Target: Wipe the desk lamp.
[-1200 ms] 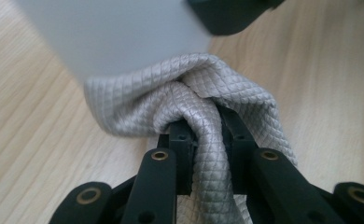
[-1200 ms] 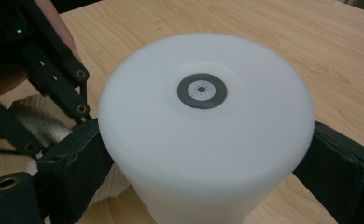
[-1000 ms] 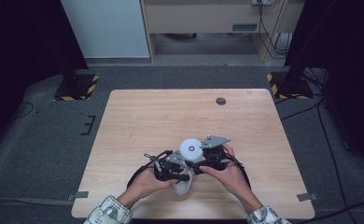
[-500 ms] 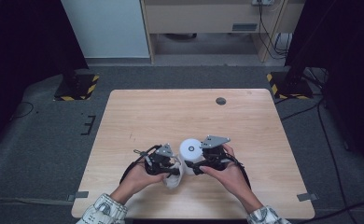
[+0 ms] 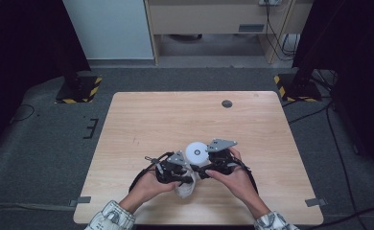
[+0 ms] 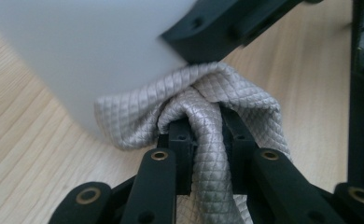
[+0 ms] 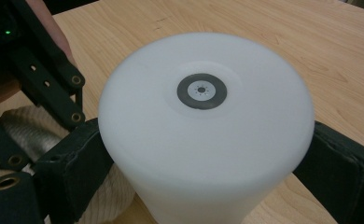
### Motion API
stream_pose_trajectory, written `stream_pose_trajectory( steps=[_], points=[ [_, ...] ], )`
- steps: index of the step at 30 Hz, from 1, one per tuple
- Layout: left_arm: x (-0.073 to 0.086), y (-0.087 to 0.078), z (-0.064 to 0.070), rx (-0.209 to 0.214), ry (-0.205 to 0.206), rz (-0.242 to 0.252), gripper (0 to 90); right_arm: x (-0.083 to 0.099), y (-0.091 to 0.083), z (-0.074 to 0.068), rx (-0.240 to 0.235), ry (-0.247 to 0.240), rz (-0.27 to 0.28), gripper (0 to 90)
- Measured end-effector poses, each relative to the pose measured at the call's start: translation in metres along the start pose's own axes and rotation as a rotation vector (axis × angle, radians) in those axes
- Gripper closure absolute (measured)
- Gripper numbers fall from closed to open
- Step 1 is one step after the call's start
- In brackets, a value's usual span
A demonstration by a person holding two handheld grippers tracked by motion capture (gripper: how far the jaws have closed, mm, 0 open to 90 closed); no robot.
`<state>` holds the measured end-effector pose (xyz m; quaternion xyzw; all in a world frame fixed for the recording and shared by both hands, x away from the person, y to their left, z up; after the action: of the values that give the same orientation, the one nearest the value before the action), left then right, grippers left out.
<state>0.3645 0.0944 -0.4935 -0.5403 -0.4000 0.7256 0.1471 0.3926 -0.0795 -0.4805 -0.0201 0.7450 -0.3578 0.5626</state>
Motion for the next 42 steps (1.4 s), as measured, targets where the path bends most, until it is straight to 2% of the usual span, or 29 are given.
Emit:
stream_pose_trajectory(
  steps=[3, 10, 12, 13, 15, 16, 18, 21, 28, 31, 34, 35, 38, 42],
  points=[
    [-0.001, 0.002, 0.004, -0.001, 0.013, -0.008, 76.7, 0.000, 0.000, -0.001, 0.000, -0.002, 0.002, 9.1],
    [0.001, -0.001, 0.001, 0.006, 0.008, -0.004, 76.7, -0.002, -0.007, -0.002, -0.013, 0.006, 0.019, 7.4],
    [0.001, -0.001, 0.002, 0.007, 0.009, -0.004, 76.7, -0.004, -0.013, -0.003, -0.022, 0.008, 0.036, 7.4],
    [0.000, -0.001, 0.002, 0.008, 0.010, -0.003, 76.7, -0.009, -0.019, -0.003, -0.033, 0.017, 0.069, 8.4],
    [0.000, 0.000, 0.003, 0.023, 0.011, 0.001, 76.7, -0.015, -0.022, -0.002, -0.042, 0.021, 0.089, 9.4],
    [0.000, 0.000, 0.003, 0.031, 0.011, 0.004, 76.7, -0.017, -0.022, -0.001, -0.041, 0.021, 0.096, 10.7],
    [0.000, -0.002, 0.002, -0.009, 0.014, -0.008, 76.7, -0.022, -0.020, 0.001, -0.037, 0.029, 0.112, 14.7],
    [-0.001, 0.000, 0.004, 0.001, 0.015, 0.002, 76.7, -0.025, -0.014, 0.006, -0.029, 0.047, 0.106, 20.8],
    [-0.007, 0.006, 0.012, 0.000, 0.025, 0.019, 76.7, -0.025, -0.008, 0.012, -0.041, 0.092, 0.127, 24.7],
    [-0.013, 0.011, 0.019, -0.019, 0.053, 0.025, 76.7, -0.023, -0.008, 0.013, -0.044, 0.102, 0.139, 26.6],
    [-0.014, 0.007, 0.019, -0.025, 0.049, 0.048, 76.7, -0.022, -0.009, 0.013, -0.045, 0.110, 0.142, 28.6],
    [-0.017, -0.002, 0.018, -0.031, 0.035, 0.090, 76.7, -0.022, -0.010, 0.015, -0.046, 0.114, 0.141, 30.4],
    [-0.021, -0.012, 0.018, -0.033, 0.023, 0.158, 76.7, -0.022, -0.010, 0.015, -0.046, 0.119, 0.143, 31.1],
    [-0.023, -0.014, 0.019, -0.043, 0.021, 0.172, 76.7, -0.022, -0.010, 0.015, -0.046, 0.121, 0.145, 31.5]
  ],
)
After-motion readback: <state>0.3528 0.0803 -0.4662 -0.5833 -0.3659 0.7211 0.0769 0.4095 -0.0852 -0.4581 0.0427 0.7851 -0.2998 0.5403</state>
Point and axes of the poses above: each handheld gripper's, and its own axes: y roughly forward along the jaws, x roughly out of its underside, z roughly to its right, the point moved 2 cm from there along y, roughly forward along the jaws, and after that the axes turned 6 degrees about -x, right-handed, at the moved point
